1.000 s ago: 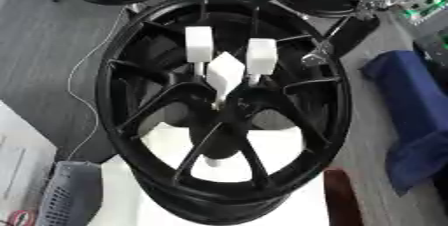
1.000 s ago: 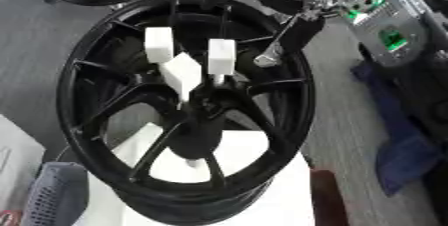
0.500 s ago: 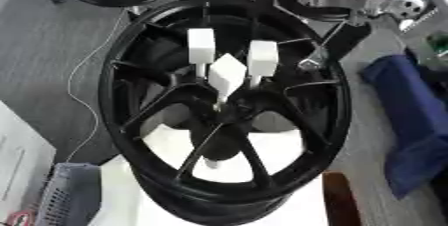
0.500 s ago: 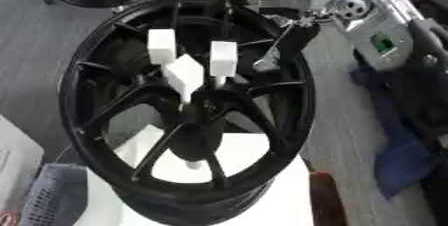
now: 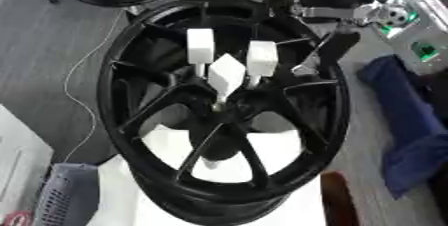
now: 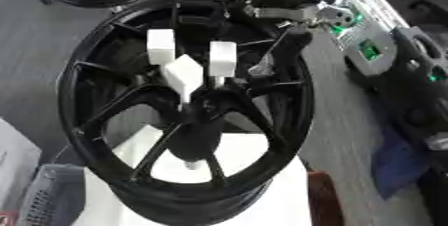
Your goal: Pull the pin out of the wheel hub.
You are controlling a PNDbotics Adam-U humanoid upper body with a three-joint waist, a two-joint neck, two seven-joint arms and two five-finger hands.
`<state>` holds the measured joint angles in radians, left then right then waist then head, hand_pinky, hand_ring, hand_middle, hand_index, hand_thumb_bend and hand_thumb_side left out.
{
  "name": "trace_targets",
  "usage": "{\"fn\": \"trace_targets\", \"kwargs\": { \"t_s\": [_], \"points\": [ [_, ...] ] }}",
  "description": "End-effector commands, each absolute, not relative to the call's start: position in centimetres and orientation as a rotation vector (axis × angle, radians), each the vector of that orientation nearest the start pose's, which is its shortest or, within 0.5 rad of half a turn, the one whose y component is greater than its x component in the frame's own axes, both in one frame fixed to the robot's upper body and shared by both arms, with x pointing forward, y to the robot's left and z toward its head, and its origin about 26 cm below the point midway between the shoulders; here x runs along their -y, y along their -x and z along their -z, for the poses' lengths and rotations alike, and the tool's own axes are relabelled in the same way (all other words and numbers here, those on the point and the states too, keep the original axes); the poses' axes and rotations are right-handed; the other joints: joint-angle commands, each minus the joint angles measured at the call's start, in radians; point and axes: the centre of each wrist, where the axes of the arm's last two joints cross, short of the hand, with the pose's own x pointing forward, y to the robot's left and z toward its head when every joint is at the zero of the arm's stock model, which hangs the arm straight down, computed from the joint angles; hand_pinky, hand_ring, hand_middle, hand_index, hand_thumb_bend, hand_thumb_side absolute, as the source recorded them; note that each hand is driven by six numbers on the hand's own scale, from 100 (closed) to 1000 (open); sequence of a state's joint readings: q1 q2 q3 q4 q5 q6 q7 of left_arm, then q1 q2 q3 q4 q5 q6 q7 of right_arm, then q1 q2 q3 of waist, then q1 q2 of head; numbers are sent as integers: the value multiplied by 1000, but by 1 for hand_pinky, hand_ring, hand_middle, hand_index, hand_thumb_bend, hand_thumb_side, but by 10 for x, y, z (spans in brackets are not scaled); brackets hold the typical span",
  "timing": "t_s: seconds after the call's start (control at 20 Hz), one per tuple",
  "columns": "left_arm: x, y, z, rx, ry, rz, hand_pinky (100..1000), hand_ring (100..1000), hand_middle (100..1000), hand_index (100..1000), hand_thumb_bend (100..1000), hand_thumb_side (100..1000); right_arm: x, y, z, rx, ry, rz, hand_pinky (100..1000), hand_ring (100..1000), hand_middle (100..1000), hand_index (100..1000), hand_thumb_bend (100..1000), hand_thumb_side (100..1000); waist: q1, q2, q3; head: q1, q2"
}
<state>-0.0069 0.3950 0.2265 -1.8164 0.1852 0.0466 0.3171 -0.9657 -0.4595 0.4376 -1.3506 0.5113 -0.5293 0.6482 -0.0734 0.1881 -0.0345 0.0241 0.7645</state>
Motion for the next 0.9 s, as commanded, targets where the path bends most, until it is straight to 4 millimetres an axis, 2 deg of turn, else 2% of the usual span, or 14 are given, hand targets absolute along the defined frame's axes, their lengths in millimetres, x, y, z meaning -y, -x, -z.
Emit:
{"fn": "trace_targets", "kwargs": {
  "t_s": [0.05, 0.35, 0.9],
  "points": [
    [-378, -266, -114, 1847, -552, -218, 624, 654, 568, 732, 100, 856, 171, -427, -261, -1816, -343, 2675, 952, 897, 796, 913, 318, 458, 4, -21, 0, -6, 5],
    [-378, -266, -114, 1847, -549, -216, 624, 654, 569, 731, 100, 855, 170, -428, -259, -1874, -321, 2707, 950, 887, 776, 909, 273, 464, 3, -19, 0, -9, 5],
    [-378, -266, -113, 1845, -545, -215, 626, 654, 569, 729, 100, 849, 171, -429, -255, -1869, -314, 2727, 952, 890, 759, 907, 246, 548, 0, -13, -1, -11, 5]
  ]
}}
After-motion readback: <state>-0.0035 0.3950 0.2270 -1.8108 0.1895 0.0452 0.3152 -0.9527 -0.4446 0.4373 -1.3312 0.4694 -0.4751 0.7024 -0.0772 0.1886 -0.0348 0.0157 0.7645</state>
